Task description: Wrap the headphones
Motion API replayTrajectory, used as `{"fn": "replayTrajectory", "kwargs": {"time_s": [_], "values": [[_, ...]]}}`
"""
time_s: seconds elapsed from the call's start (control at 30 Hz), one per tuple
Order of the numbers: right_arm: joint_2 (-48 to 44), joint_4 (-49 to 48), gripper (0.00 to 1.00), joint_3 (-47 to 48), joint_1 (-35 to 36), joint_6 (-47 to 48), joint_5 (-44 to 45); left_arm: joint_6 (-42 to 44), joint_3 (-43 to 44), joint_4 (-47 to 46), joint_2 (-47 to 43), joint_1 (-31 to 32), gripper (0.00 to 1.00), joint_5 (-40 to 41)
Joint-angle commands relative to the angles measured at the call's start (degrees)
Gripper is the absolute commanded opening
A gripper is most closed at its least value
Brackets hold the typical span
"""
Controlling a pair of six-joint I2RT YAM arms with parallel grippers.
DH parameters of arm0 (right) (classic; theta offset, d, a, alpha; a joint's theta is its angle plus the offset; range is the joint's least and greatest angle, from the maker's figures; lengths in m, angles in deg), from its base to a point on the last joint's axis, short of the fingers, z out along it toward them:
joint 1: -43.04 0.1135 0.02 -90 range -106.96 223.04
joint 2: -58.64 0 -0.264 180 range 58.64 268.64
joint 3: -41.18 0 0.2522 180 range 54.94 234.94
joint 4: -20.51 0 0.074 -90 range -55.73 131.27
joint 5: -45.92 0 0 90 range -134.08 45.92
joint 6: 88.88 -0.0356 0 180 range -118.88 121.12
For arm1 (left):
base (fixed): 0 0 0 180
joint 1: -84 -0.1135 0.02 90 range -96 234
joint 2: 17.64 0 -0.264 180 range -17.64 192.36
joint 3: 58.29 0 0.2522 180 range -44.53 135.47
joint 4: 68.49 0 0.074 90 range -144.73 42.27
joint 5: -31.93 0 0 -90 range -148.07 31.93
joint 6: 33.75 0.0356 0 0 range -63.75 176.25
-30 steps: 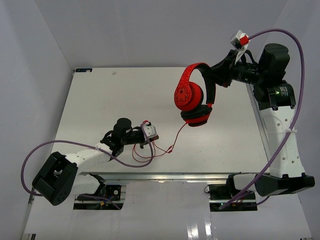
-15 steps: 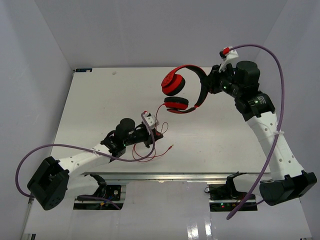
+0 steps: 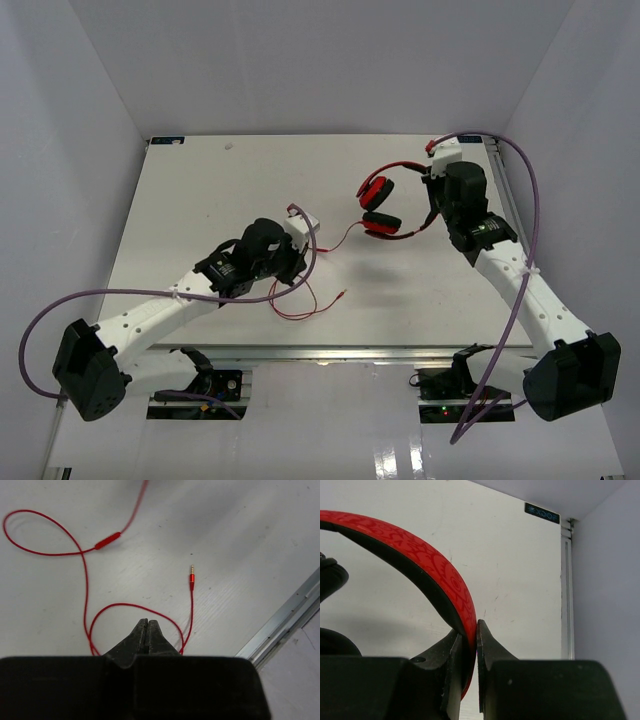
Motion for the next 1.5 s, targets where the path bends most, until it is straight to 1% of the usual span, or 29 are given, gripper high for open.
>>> {"fn": "replayTrajectory", "kwargs": {"time_s": [0.0,0.1,0.17,0.2,0.23,0.3,0.33,0.4,0.47,0.5,0.57,0.63,0.7,0.77,0.83,0.93,1.0,1.07,1.17,1.23,1.33,1.47], "values": [[-5.59,-5.54,0.08,-1.48,0.35,13.72,-18.50,6.63,9.01,12.34,-1.38,0.32,0.00,10.36],[-5.37,-5.14,0.08,-1.95,0.17,14.63,-20.29,9.32,13.75,12.92,-0.86,0.40,0.00,11.18],[-5.90,-5.12,0.08,-1.15,-0.36,13.09,-22.34,10.58,14.22,12.06,-0.46,0.40,0.00,8.96],[-6.33,-4.79,0.08,0.20,-0.86,11.52,-23.98,11.71,12.86,10.27,-0.77,0.40,0.02,6.70],[-6.57,-4.15,0.08,1.94,-1.25,9.97,-25.87,12.88,10.67,7.82,-1.48,0.40,0.07,4.57],[-5.93,-1.38,0.08,7.35,-1.81,6.64,-29.13,16.49,2.14,-0.97,-4.86,0.40,0.42,-0.54],[-5.20,0.64,0.08,10.90,-2.36,4.86,-31.54,17.93,-3.41,-7.18,-7.24,0.40,0.58,-2.70],[-3.72,3.91,0.08,15.25,-4.03,2.22,-36.81,19.26,-11.05,-17.53,-10.10,0.34,0.74,-6.56],[-1.85,7.38,0.08,22.42,-6.20,-0.18,-43.35,21.41,-16.94,-26.98,-14.16,0.16,0.90,-9.69],[-1.19,8.48,0.08,26.22,-7.07,-1.75,-47.26,22.95,-18.71,-30.01,-15.89,0.14,0.95,-11.58],[0.31,10.19,0.08,31.04,-9.51,-4.07,-53.03,25.64,-21.65,-37.13,-16.96,0.14,0.98,-14.70],[1.13,11.60,0.08,33.66,-10.73,-5.70,-56.63,26.24,-21.94,-38.76,-15.97,0.14,0.98,-15.10],[1.80,12.14,0.08,36.76,-12.29,-8.43,-62.04,27.14,-20.43,-39.89,-12.96,0.14,0.98,-13.73],[1.81,12.17,0.08,38.62,-13.08,-10.19,-64.46,27.25,-19.73,-43.27,-12.64,0.14,0.98,-11.67],[1.58,12.37,0.08,40.09,-13.91,-10.89,-65.50,27.08,-20.53,-47.36,-14.46,0.14,0.98,-9.83],[2.00,13.61,0.08,43.90,-15.19,-11.13,-67.11,26.14,-22.09,-48.62,-18.58,0.14,0.98,-9.11],[2.69,13.98,0.08,45.74,-15.96,-12.75,-68.88,24.86,-23.88,-49.72,-19.42,0.14,0.98,-11.21],[3.64,14.01,0.08,47.66,-16.32,-14.76,-70.54,22.92,-25.49,-52.09,-19.01,0.14,0.98,-16.04],[4.88,13.92,0.08,50.35,-16.62,-17.40,-72.05,18.89,-26.10,-54.30,-16.15,0.14,0.96,-24.36],[5.62,13.92,0.08,52.67,-16.96,-18.42,-72.39,17.90,-26.41,-54.45,-14.39,0.14,0.95,-26.16],[6.09,13.92,0.08,54.95,-18.33,-19.05,-73.30,19.80,-27.55,-53.20,-15.11,0.13,0.95,-23.20],[6.24,13.89,0.08,55.78,-19.14,-19.62,-74.24,22.84,-28.85,-50.72,-17.14,-1.17,0.95,-15.59]]}}
